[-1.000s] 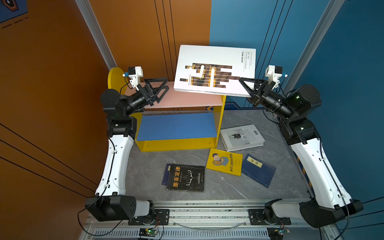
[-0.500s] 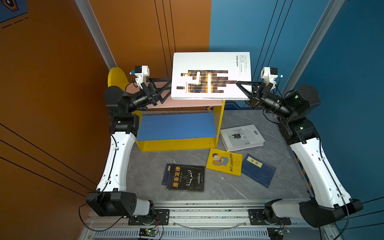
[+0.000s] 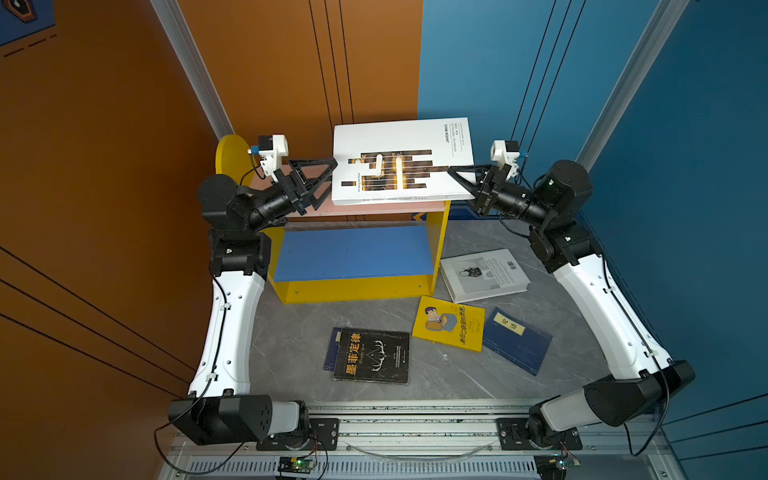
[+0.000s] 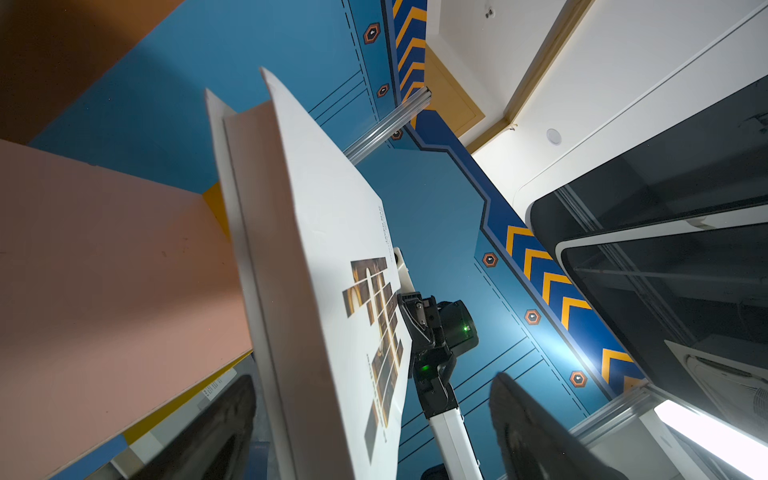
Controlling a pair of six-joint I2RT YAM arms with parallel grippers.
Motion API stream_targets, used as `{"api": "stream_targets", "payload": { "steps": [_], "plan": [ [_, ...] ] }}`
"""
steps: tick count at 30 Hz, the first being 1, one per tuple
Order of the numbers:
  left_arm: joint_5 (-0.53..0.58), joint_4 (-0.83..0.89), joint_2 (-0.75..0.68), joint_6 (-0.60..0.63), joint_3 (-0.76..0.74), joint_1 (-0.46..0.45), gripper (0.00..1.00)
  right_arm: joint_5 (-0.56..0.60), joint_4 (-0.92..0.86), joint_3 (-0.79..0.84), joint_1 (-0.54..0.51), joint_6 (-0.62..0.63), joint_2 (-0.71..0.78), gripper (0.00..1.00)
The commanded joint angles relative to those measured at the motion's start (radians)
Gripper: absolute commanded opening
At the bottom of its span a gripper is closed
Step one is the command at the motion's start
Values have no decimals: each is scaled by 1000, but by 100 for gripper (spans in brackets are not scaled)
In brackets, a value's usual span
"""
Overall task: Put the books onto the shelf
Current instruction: 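Raise the white book with both grippers above the pink top shelf, then lower the white book with both grippers onto the pink top shelf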
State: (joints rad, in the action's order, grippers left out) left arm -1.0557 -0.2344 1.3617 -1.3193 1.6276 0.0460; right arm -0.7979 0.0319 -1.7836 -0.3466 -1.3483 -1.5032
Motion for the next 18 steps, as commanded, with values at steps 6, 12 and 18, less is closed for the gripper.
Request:
{"api": "stream_targets", "payload": {
  "steps": [6,12,18],
  "plan": [
    [0,159,11,148,51,-28,69,-31,119,-60,-29,-27,-39,22],
    [27,184,0,180,29,-17,36,8,68,-56,-46,35,-52,33],
    [57,208,-16,192,23,19,29,72,-82,-58,-45,140,-42,66]
  ]
}}
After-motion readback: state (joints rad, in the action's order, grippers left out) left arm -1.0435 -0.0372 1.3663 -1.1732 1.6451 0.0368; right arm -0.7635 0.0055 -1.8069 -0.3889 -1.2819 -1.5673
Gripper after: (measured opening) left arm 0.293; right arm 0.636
